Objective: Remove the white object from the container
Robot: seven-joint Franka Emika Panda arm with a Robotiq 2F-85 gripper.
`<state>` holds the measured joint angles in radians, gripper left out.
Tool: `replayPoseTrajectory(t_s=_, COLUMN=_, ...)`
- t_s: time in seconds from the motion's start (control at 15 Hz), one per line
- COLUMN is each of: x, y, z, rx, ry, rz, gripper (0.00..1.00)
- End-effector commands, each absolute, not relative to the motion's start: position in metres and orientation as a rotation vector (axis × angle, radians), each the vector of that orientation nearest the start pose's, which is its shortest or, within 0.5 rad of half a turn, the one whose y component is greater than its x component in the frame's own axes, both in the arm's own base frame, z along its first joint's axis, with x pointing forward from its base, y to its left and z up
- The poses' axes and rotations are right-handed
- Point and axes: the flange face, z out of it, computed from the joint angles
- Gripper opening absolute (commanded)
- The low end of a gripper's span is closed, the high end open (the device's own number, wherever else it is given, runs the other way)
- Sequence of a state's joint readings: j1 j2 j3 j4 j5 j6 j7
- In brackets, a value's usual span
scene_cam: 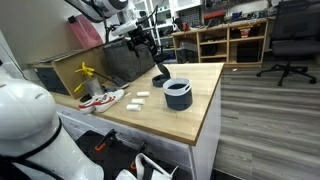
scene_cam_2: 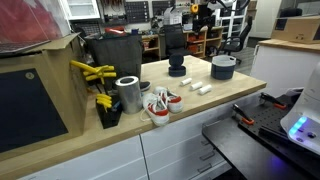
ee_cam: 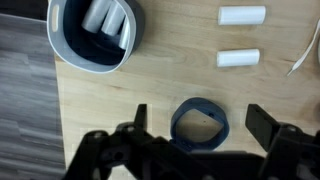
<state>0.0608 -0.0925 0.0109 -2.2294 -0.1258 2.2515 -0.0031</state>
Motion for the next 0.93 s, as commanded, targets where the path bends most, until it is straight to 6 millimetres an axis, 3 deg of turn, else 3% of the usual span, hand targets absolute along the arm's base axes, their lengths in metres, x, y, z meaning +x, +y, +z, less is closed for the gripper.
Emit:
replayPoseTrajectory(t_s=0.0, x=0.515, y=0.032, z=0.446, rx=-3.150, ry=-0.559, rz=-0.187, gripper=1.00)
replayPoseTrajectory(t_s=0.27, x=0.509, y=0.034, z=0.457, rx=-3.068, ry=-0.781, rz=-0.151, gripper=1.00)
replayPoseTrajectory(t_s=0.4, x=0.503, y=0.033, z=0.457, rx=-3.149, ry=-0.648, rz=-0.061, gripper=1.00)
replayPoseTrajectory(t_s=0.47, x=0.509, y=0.033, z=0.448, rx=-3.110, ry=-0.703, rz=-0.117, gripper=1.00)
replayPoseTrajectory(t_s=0.87, x=0.505, y=0.034, z=0.450, rx=-3.134, ry=-0.657, rz=-0.079, gripper=1.00)
